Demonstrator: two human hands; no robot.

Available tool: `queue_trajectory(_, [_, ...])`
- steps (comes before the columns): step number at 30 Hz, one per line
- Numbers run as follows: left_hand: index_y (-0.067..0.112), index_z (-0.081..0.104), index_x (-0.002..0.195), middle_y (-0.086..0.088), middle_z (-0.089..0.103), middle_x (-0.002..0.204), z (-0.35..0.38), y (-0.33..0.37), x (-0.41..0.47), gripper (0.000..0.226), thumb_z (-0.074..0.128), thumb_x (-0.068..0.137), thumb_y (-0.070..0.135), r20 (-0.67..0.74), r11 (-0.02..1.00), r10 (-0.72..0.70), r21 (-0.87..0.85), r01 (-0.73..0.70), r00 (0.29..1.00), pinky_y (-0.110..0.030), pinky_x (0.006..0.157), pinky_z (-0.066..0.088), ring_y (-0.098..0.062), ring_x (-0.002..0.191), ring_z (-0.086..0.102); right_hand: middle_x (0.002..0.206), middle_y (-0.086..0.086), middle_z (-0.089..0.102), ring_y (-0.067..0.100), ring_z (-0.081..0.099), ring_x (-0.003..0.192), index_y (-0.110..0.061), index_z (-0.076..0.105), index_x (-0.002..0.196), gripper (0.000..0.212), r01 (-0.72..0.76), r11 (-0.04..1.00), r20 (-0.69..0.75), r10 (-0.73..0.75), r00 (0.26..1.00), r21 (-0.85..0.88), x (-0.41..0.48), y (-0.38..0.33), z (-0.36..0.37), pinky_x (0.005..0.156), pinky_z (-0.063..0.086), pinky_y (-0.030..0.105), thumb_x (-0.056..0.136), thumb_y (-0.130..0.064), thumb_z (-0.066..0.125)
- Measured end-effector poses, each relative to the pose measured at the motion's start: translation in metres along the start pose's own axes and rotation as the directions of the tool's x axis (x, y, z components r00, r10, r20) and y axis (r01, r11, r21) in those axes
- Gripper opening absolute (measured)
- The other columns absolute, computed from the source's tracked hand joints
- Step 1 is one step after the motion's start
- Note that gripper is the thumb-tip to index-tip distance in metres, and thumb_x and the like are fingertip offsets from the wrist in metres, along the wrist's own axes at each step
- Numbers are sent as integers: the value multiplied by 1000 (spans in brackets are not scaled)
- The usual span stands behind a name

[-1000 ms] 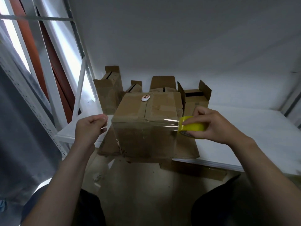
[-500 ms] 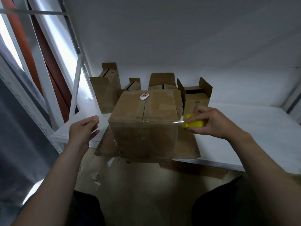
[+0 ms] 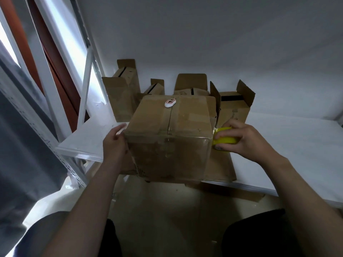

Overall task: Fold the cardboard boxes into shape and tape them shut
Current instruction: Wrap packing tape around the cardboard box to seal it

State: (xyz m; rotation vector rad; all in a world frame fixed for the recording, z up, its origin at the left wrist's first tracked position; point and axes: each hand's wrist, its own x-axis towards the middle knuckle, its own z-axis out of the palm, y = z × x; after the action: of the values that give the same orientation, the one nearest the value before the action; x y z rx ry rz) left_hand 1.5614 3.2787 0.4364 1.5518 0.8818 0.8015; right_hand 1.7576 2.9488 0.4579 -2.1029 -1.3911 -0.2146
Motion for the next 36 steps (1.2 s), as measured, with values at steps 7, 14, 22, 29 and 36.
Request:
queue_trajectory(7, [19, 53, 142, -8, 50, 147, 4, 6, 2, 40, 59, 102, 19, -152, 988, -31, 148, 53, 988, -45, 108, 46, -32, 131, 50, 108, -5, 62, 11, 54, 100, -27, 74, 101, 30, 14, 1000, -39, -14, 999, -2, 1, -3, 5, 78, 46, 21, 76, -44, 76])
queue_trajectory(14, [16, 54, 143, -2, 55, 145, 95, 46, -111, 45, 45, 102, 34, 445, 570, 647, 257, -780, 619, -44, 118, 33, -18, 140, 41, 107, -11, 58, 11, 54, 100, -28, 74, 100, 26, 3, 1000, -91, -5, 996, -27, -3, -4, 9, 78, 45, 25, 78, -38, 82])
queue_trajectory(22, [5, 8, 160, -13, 1, 169, 148, 61, -105, 86, 13, 100, 67, 815, 151, 247, 502, -851, 525, -47, 125, -8, -22, 156, -6, 103, -13, 58, 12, 56, 92, -23, 77, 104, 24, 16, 999, -103, -12, 995, 35, -12, -1, 8, 76, 45, 26, 85, -36, 76])
queue_trajectory(29, [20, -4, 161, 5, -15, 168, 124, 67, -62, 90, -4, 90, 76, 875, 165, 197, 414, -895, 442, -52, 123, -12, -13, 152, -23, 109, -13, 61, 11, 58, 98, -35, 74, 108, 35, -40, 996, -49, 44, 998, 80, -9, -3, 4, 82, 48, 25, 79, -54, 70])
queue_trajectory(36, [16, 14, 161, 0, 10, 170, 37, 44, 1, 107, -16, 82, 82, 794, 99, 275, 537, -838, 542, -55, 125, 6, -18, 157, 0, 113, -8, 62, 19, 58, 105, -43, 69, 105, 28, -88, 994, 31, 86, 996, 67, -5, -9, 4, 86, 54, 40, 79, -50, 71])
